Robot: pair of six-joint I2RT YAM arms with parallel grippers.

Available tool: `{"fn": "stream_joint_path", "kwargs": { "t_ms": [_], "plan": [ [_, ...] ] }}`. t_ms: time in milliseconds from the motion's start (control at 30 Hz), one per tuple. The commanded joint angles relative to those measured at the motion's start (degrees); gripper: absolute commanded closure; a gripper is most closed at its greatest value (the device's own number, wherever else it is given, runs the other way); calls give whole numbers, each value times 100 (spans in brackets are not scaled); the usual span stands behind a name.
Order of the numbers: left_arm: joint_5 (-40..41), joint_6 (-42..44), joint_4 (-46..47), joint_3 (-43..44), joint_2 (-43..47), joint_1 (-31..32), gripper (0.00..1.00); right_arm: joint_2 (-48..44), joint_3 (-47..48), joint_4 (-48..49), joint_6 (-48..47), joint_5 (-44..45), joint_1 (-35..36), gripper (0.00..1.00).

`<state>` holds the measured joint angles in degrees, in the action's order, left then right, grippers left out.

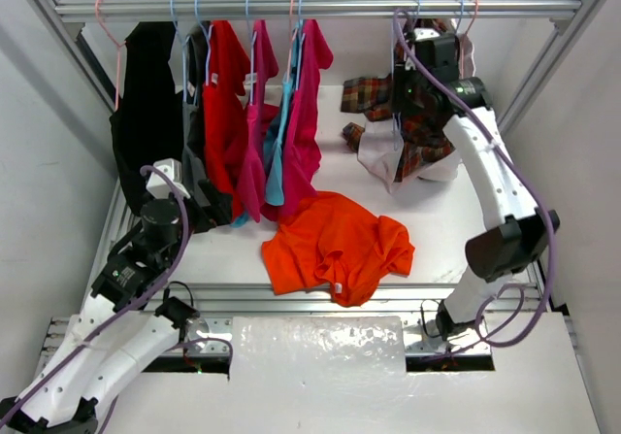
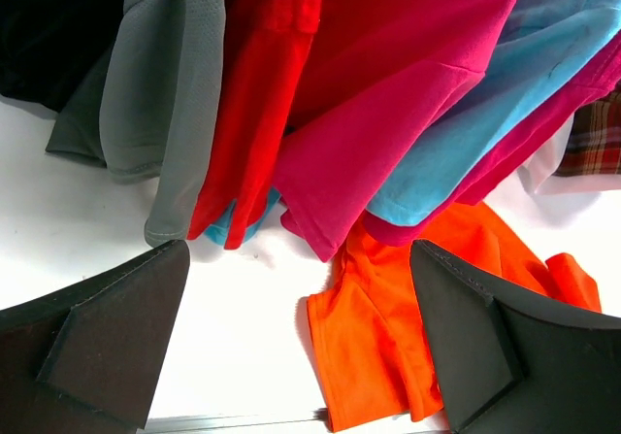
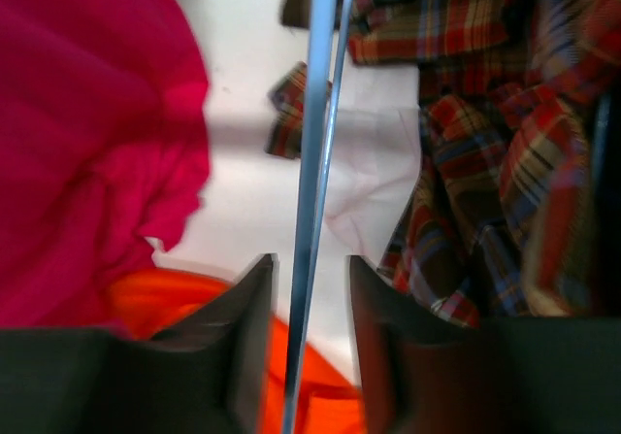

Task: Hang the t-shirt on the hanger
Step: Pick up the hanger from the clothesline, then place the T-shirt on the hanger.

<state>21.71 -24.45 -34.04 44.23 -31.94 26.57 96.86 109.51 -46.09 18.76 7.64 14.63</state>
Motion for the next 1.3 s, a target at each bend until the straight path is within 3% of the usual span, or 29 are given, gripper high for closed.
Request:
{"fn": "stream_joint_path", "kwargs": {
  "t_ms": [0,100,167,200,500,633,700,767,867,967,1133,1267],
  "plan": [
    [-80,28,284,16,-5,-64,5,131,-60,2,-92,334,75,67],
    [-88,36,302,7,13,-64,5,-114,-641,301,-57,501,171,80],
    [-106,36,302,7,-5,-64,5,-307,-773,346,-48,676,294,98],
    [-97,36,302,7,-5,-64,5,-360,-748,320,-48,930,347,100],
    [-466,10,346,165,-128,-64,5,-1378,-606,100,4,880,391,100],
    [-1378,-183,547,227,-609,-29,5,-2064,-1262,-348,118,362,391,100],
    [-1828,-411,757,139,-874,207,5,-2746,-1816,-375,197,-77,391,100],
    [-1610,-743,873,51,-1260,584,5,-3250,-2678,-409,285,-332,391,100],
    [-759,-1235,1040,-63,-1770,2153,5,-4208,-3611,-681,312,-605,391,100],
    [16,-1658,1075,-2,-2569,3158,4,-4824,-3929,-1322,216,-667,391,100],
    [-71,-1686,1838,-37,-4000,3329,7,-5370,-3754,-2114,49,-561,409,100],
    [-500,-1537,2190,130,-4819,3355,22,-5634,-3858,-2361,92,-1203,400,100]
  ]
}}
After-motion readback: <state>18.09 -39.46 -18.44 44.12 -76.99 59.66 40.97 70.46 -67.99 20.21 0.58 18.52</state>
